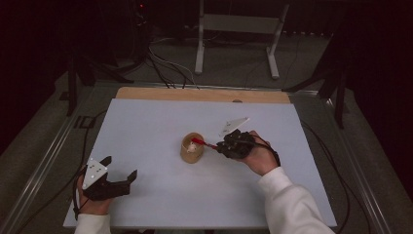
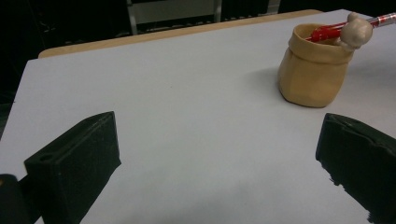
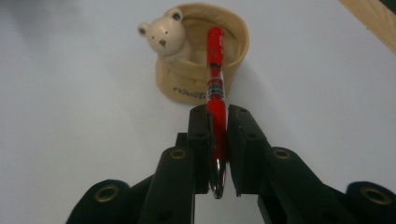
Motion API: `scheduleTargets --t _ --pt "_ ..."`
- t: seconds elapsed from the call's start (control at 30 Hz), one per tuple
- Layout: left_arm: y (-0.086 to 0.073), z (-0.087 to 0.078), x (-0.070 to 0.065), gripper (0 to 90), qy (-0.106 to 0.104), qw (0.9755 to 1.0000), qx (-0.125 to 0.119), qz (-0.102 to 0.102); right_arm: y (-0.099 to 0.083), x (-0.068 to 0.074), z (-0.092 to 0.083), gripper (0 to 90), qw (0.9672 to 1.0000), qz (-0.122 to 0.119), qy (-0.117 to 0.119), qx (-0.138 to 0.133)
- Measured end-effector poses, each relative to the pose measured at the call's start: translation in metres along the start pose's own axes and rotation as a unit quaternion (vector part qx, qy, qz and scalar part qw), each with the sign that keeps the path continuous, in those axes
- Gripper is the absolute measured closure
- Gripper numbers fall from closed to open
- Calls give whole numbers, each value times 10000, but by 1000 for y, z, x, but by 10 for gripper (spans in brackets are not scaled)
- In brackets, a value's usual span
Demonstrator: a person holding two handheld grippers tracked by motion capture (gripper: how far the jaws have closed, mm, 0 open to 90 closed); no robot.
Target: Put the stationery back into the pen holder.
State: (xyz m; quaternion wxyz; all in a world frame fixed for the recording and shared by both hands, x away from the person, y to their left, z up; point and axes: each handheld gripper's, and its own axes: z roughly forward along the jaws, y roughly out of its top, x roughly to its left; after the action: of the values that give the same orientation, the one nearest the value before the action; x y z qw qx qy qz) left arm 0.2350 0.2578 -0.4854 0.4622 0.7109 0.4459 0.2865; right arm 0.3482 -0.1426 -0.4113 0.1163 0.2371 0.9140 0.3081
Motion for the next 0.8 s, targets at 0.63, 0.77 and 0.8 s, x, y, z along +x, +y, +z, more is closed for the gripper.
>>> scheduleTargets --t 0.63,0.77,0.8 --pt "-1 2 0 2 -25 10000 39 -12 23 -3 6 808 9997 84 121 -203" --pt "-1 2 0 3 -23 10000 38 -18 27 -4 11 810 9995 147 148 -234" --pt "-1 2 0 2 -23 10000 37 -16 27 -5 12 810 9995 149 155 -233"
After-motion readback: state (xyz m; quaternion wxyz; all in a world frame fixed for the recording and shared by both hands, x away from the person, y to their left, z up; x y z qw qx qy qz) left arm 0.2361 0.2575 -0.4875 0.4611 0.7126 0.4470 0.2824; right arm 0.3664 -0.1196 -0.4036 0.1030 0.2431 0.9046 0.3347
